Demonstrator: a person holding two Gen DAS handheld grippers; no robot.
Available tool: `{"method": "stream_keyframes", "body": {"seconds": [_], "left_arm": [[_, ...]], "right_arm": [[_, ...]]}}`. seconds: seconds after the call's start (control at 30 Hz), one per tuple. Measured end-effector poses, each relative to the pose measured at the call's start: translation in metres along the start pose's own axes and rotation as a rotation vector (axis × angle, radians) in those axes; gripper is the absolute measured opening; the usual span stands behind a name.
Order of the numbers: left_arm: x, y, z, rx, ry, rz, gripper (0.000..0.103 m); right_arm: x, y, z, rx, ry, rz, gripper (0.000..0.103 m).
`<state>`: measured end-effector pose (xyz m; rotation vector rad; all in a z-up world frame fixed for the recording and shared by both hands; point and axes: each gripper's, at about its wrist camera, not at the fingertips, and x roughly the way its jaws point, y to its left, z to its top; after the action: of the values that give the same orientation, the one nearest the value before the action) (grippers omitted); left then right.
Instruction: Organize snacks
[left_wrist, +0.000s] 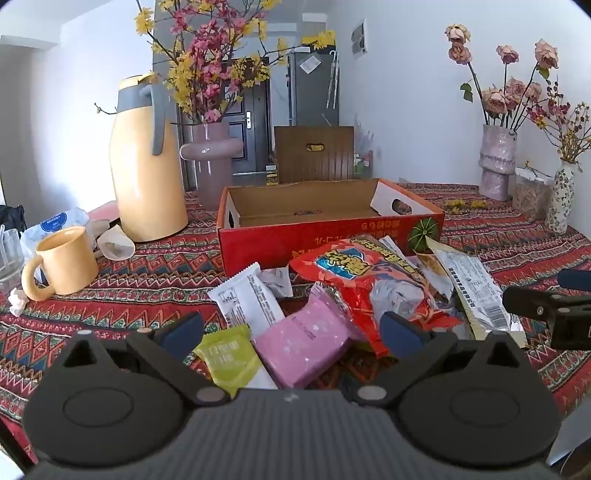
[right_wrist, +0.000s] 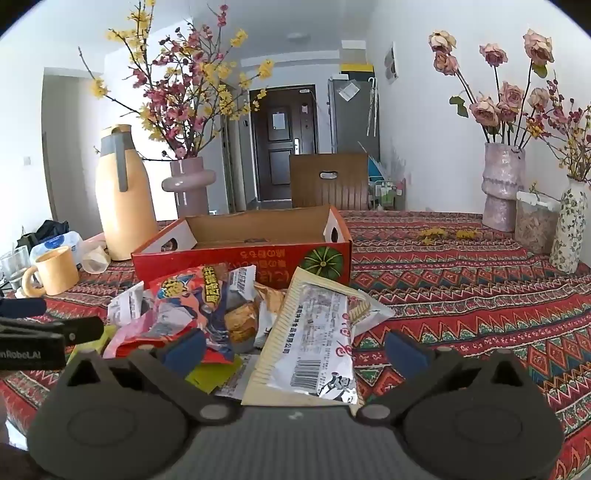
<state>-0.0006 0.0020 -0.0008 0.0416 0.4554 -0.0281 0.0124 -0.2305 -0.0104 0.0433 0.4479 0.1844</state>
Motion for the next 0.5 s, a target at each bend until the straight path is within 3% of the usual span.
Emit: {"method": "stream_keyframes", "body": {"seconds": [0.1, 0.13, 0.5], "left_arm": [[-0.0024, 0.0041, -0.0017, -0.016, -0.005, -0.014, 0.103], [0.0049, 0.0015, -0.0008, -0.023, 0.039, -0.003, 0.103], [0.0062, 0.0053, -0.0028, -0.041, 0.037, -0.006, 0.103]], "right_arm": [[0.002, -0.0001, -0.0008, -0.004, 0.001, 0.005, 0.103], [0.0026, 0.0001, -0.0012, -0.003, 0.001, 0.006, 0.103], [0.0058, 0.0028, -0.0025, -0.002, 0.025, 0.009, 0.103]]}}
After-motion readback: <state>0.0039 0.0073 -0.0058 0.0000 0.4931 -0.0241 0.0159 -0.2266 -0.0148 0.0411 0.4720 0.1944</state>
